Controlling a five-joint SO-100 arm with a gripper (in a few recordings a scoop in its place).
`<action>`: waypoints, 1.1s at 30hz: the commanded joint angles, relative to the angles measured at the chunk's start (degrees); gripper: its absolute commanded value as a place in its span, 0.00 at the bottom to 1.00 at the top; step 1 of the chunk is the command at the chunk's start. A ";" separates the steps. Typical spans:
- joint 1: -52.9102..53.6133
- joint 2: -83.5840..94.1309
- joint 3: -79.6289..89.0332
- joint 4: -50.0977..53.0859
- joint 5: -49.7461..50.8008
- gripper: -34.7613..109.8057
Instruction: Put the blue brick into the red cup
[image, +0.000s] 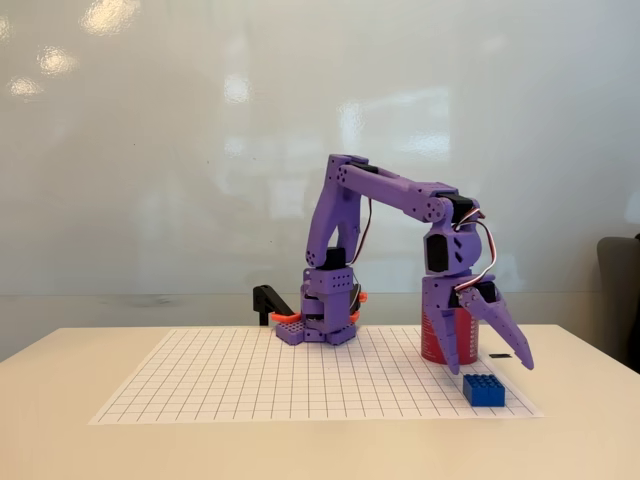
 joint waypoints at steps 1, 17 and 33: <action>-0.53 3.25 -1.23 0.53 -2.29 0.53; -0.35 -1.05 0.70 -0.53 -4.22 0.51; 1.05 -1.49 1.85 -1.67 -7.47 0.24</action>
